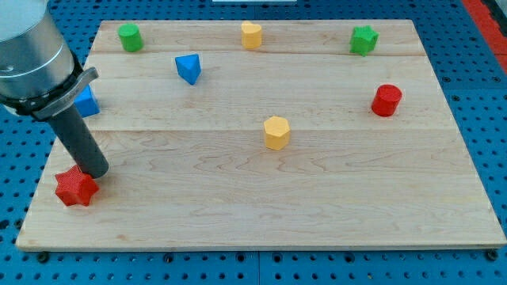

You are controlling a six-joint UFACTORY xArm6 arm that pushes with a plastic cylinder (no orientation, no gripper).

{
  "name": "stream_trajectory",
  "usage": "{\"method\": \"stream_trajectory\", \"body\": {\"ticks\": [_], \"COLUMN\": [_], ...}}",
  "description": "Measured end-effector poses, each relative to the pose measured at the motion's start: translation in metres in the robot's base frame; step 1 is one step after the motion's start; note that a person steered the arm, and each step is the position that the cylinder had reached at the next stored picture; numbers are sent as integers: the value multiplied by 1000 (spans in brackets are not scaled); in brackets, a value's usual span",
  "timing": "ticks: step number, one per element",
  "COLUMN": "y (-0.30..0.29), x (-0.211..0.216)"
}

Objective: Move the yellow hexagon down a bit

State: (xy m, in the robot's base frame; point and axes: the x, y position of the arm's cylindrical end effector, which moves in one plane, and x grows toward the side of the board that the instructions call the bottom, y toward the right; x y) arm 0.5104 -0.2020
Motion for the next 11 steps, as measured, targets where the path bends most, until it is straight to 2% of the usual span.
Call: {"method": "stream_trajectory", "body": {"ticks": [1,2,5,7,8,9,10,11], "y": [92,111,112,112,127,148,151,181], "x": [-27,-37,-37,-60,-59,-68,-97,-97]}}
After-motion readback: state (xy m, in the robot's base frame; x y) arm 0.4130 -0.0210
